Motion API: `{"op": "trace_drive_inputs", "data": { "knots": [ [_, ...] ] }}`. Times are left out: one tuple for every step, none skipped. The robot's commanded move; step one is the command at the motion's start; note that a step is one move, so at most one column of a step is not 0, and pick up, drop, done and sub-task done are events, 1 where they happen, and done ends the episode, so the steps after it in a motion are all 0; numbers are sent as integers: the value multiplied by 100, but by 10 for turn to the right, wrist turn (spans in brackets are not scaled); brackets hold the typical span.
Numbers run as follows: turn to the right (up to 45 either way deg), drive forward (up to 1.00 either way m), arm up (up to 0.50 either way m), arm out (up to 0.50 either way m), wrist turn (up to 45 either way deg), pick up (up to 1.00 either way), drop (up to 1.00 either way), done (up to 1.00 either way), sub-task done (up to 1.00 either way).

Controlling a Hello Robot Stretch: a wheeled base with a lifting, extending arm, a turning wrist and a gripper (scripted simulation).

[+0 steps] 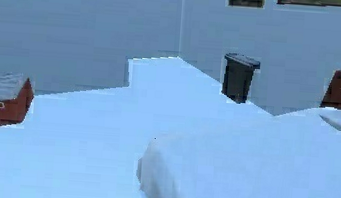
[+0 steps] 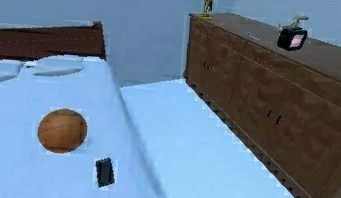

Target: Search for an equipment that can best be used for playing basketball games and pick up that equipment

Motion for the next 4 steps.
{"op": "trace_drive_inputs", "data": {
  "knots": [
    [-270, 0, 0, 0, 0, 0, 0, 0, 0],
    [150, 0, 0, 0, 0, 0, 0, 0, 0],
    [0, 20, 0, 0, 0, 0, 0, 0, 0],
    [0, 0, 50, 0, 0, 0, 0, 0, 0]
  ]
}}
